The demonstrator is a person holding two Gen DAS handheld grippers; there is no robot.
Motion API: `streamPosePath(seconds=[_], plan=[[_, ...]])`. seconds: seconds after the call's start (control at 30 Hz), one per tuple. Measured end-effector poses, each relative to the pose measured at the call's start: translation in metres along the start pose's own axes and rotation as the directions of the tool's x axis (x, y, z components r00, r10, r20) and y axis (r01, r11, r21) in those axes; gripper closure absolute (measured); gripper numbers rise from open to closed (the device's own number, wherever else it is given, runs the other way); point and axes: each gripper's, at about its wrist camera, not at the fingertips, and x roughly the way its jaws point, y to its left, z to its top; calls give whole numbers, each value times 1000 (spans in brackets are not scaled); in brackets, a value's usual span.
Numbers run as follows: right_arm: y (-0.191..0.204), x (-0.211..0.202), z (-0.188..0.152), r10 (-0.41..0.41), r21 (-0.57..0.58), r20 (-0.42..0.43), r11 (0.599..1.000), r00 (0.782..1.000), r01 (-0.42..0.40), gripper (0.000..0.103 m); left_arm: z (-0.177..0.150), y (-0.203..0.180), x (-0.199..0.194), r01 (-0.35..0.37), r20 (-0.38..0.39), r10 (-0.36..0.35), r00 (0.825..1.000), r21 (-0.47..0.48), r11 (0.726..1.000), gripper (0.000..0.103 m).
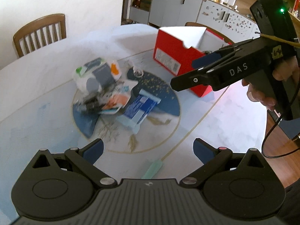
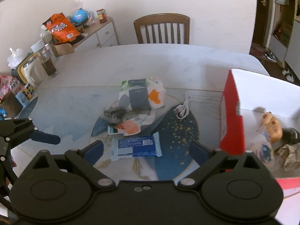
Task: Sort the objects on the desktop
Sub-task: 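Grasp the mint-green stick with left while right grasps the blue wrapped packet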
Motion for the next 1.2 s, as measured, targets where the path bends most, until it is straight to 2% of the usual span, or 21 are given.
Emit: streamPosePath(seconds=[0.27, 0.77, 1.0, 1.2], plan=[[10, 29, -10, -7, -30, -14, 1000, 1000, 6, 1, -26, 13, 13, 7, -41, -9, 999, -45, 999, 1], [20, 65, -12, -16, -72, -64, 997, 998, 11, 1, -45, 14, 27, 6, -53, -7, 999, -23, 1000, 2], [20, 86, -13, -22, -93, -71, 996, 997, 15, 1, -47, 14, 29, 3, -50, -4, 999, -22, 1000, 5], [23, 100, -12, -31, -109, -91, 994, 995, 21, 1, -49, 14, 32, -13, -56, 12, 998, -23, 1000, 17]])
